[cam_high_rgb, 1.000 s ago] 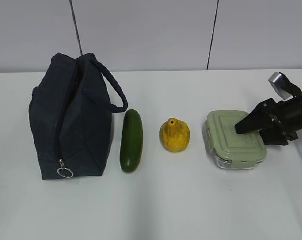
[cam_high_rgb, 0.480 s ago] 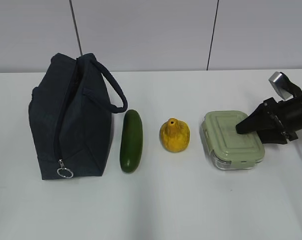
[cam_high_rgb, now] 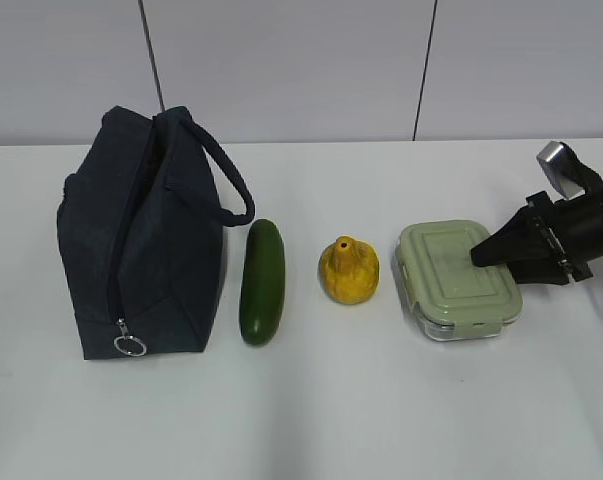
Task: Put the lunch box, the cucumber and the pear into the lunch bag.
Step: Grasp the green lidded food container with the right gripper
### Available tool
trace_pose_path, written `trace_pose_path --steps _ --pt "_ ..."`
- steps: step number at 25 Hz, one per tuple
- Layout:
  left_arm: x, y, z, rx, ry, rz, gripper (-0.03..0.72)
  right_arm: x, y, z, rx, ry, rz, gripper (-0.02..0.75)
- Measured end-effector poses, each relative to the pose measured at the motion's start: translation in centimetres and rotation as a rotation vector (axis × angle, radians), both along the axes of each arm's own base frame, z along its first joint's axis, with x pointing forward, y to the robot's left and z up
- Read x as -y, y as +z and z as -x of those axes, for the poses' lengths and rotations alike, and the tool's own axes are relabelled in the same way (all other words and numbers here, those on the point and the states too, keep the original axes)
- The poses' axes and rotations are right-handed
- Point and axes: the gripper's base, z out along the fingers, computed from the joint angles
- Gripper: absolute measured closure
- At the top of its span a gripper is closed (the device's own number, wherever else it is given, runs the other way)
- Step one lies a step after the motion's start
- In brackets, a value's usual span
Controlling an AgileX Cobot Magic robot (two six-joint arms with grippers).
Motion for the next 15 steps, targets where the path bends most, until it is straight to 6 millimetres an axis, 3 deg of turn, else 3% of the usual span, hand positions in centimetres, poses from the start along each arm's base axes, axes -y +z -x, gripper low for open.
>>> trace_pose_path --steps 15 --pt "0.0 0.0 0.0 0.0 0.0 0.0 0.447 -0.04 0.08 -0.09 0.002 -0.012 -0.011 0.349"
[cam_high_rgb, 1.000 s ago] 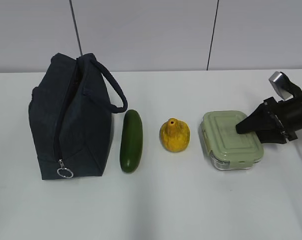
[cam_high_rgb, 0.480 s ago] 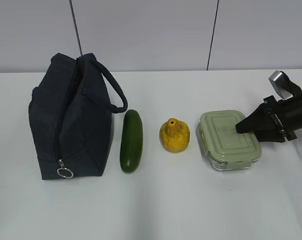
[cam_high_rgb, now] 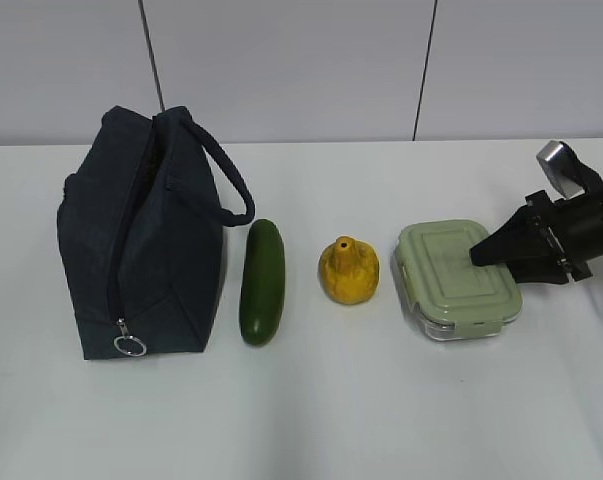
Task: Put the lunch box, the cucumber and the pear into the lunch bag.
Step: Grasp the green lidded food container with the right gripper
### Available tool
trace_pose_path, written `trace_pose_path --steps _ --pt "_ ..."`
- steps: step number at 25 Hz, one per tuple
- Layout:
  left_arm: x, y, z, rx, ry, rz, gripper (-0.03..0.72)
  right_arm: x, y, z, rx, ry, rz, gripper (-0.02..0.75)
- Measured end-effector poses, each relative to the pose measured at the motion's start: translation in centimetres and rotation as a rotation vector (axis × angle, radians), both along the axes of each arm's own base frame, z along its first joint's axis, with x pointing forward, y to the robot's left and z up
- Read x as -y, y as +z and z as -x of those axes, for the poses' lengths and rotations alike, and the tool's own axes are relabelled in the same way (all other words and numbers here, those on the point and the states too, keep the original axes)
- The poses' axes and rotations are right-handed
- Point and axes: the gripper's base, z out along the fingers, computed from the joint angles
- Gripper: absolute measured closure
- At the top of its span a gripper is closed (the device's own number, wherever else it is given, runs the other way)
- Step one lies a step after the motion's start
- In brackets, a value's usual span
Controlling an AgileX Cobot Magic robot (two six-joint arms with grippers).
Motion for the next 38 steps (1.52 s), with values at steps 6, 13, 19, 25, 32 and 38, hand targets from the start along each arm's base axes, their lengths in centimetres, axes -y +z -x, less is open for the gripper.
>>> trace_pose_path --steps 6,13,19,25,32,38 --pt "0.0 0.0 0.0 0.0 0.0 0.0 0.447 0.0 0.0 0.0 0.002 -0.006 -0.005 0.349" --pt "0.0 0.0 0.0 0.0 0.0 -0.001 0.447 0.0 0.1 -0.1 0.002 -0.007 -0.007 0.349" --pt "0.0 0.0 0.0 0.0 0.0 -0.001 0.447 0.0 0.1 -0.1 0.002 -0.007 -0.007 0.349" --pt "0.2 0.4 -0.2 0.002 -0.017 0.024 0.447 0.0 0.0 0.0 0.001 -0.008 -0.008 0.349" --pt "1.9 4.9 -5.9 0.044 -0.092 0.291 0.447 0.0 0.0 0.0 0.002 -0.009 -0.009 0.349" --pt "2.2 6.6 -14.9 -0.182 -0.102 0.318 0.447 0.0 0.0 -0.1 0.002 -0.009 -0.009 0.349"
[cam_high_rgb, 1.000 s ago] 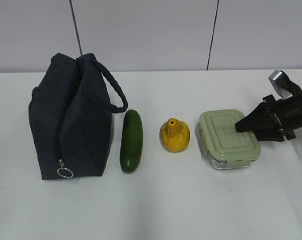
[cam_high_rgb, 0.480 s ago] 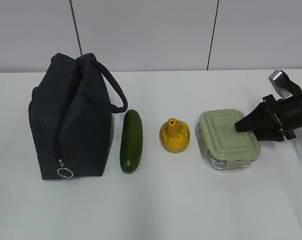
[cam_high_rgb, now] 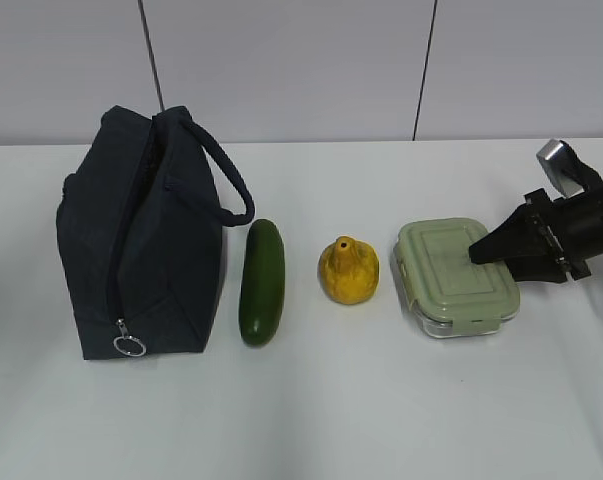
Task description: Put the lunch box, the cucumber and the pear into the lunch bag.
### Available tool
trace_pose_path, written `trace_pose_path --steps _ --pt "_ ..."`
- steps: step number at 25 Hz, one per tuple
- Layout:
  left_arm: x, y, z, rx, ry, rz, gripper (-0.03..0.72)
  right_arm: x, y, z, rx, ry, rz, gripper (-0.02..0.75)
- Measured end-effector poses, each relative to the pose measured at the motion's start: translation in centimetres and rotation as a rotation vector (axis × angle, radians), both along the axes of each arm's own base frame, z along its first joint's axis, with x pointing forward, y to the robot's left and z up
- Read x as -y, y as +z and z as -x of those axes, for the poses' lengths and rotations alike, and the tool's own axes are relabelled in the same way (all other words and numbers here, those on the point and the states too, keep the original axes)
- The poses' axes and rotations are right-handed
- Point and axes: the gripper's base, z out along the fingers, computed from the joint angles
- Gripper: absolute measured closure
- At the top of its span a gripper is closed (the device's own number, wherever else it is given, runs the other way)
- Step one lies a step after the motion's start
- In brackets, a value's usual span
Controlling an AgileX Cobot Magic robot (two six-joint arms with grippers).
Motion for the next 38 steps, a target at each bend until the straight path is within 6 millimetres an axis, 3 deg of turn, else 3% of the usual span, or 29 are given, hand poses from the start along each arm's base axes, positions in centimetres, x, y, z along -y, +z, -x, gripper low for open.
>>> trace_pose_path --steps 3,7,11,18,26,38 --pt "0.1 0.2 -3.8 -0.086 -0.039 -0.03 0.447 0.0 0.0 0.0 0.0 -0.001 -0.001 0.349" --pt "0.4 -1.2 -8.2 -0.222 -0.086 -0.048 0.447 0.0 0.0 0.0 0.0 -0.001 -0.001 0.349" --pt "1.7 -3.4 -10.6 -0.292 -0.186 -0.075 0.447 0.0 0.0 0.0 0.0 -0.006 -0.003 0.349" --pt "4.7 -5.8 -12.7 -0.304 -0.264 -0.095 0.447 0.0 0.0 0.0 0.0 -0.006 -0.003 0.349" --pt "5.0 -8.6 -14.7 -0.367 -0.251 -0.106 0.447 0.0 0.0 -0.1 0.001 -0.007 -0.001 0.349" --pt "4.4 -8.1 -14.2 -0.386 -0.224 -0.173 0.441 0.0 0.0 -0.1 0.0 -0.008 -0.002 0.349"
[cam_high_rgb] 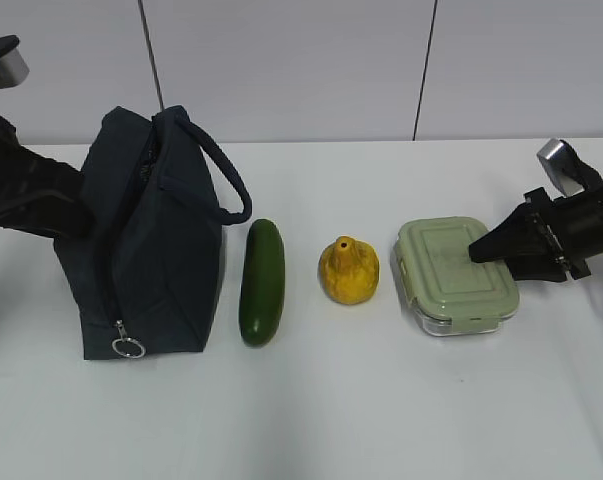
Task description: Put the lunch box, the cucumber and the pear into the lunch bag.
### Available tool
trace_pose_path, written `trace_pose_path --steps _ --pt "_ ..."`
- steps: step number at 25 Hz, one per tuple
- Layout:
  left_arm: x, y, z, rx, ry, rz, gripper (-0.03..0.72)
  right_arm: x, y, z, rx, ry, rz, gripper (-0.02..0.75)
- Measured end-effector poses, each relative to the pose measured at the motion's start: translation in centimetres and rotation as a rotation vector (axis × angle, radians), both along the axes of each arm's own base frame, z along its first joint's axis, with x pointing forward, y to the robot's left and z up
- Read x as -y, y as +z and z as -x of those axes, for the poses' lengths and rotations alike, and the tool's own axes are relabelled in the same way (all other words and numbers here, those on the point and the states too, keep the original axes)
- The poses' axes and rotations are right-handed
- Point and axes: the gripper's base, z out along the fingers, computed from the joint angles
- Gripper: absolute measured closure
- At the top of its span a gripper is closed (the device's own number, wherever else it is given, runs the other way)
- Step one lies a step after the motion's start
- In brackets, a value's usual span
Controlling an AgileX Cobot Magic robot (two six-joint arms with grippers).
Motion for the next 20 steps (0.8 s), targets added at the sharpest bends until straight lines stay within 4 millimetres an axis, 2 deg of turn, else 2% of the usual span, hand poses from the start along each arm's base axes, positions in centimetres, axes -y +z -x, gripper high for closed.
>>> trace_pose_path --steps 5,8,10,15,20 --pt "-0.01 0.08 0.26 -0.021 0.009 0.006 0.343 0.01 -0.01 -0.01 0.0 -0.001 0.001 0.349" --pt "-0.02 0.12 0.18 -0.012 0.015 0.007 0.325 0.01 0.0 -0.02 0.001 -0.002 0.0 0.349" --pt "-0.04 0.14 0.12 -0.006 0.018 0.006 0.352 0.01 0.0 -0.02 0.001 -0.002 0.0 0.349" --pt "-0.25 0.09 0.06 0.005 0.01 -0.025 0.477 0.01 0.0 -0.02 0.0 -0.003 0.0 0.349" --pt "-0.28 0.06 0.03 0.006 0.009 -0.029 0.506 0.01 0.0 -0.02 0.0 -0.003 0.0 0.349"
